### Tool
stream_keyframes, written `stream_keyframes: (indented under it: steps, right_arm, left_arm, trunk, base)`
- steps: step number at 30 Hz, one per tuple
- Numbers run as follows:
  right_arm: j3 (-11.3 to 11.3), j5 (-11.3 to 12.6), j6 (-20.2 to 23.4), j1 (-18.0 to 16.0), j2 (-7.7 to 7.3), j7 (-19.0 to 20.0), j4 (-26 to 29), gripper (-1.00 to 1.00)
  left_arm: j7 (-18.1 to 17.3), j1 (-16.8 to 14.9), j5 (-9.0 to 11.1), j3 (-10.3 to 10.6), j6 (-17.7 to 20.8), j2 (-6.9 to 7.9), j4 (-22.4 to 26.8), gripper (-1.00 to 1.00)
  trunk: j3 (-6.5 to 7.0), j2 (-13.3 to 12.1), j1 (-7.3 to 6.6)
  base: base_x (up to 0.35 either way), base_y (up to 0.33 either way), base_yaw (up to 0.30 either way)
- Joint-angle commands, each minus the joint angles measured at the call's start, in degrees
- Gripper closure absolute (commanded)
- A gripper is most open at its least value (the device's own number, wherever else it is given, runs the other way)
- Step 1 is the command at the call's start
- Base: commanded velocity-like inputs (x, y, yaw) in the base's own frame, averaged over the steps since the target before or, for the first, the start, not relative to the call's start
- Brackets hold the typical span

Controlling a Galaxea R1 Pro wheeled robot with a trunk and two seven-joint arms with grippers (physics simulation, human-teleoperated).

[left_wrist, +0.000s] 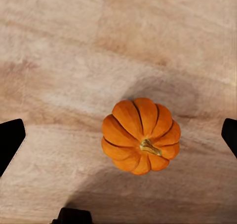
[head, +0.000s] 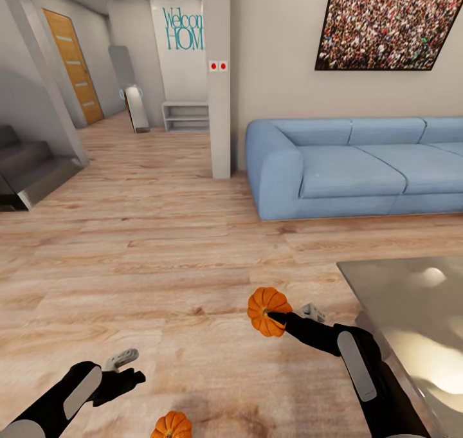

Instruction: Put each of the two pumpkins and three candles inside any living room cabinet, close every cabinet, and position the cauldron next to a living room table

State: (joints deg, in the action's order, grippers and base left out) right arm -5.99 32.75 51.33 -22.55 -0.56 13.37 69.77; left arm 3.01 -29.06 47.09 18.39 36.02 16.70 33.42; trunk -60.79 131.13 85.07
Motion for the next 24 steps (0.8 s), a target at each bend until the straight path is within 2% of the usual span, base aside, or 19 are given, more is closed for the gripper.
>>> stream_keyframes:
  steps: [1, 20, 24]
  right_arm:
    - [-0.14, -0.26, 0.31, -0.04, 0.06, 0.51, 0.02, 1.00]
    - [-0.17, 0.39, 0.21, -0.04, 0.08, 0.11, -0.58, 1.00]
    - [-0.11, 0.39, 0.03, -0.04, 0.11, 0.05, -0.60, 1.00]
  left_arm:
    - [0.29, -0.04, 0.50, 0.38, -0.13, 0.16, -0.19, -1.00]
    - [0.24, -0.04, 0.29, 0.39, -0.50, 0.43, -0.46, -1.00]
    - [0.18, -0.04, 0.39, 0.41, -3.68, 0.44, -0.62, -1.00]
  trunk:
    - [-0.23, 0.44, 0.21]
    - [-3.64, 8.06, 4.39]
    - [-4.36, 9.66, 5.27]
  base:
    - [0.000, 0.000, 0.000]
    - [0.000, 0.000, 0.000]
    - [0.000, 0.000, 0.000]
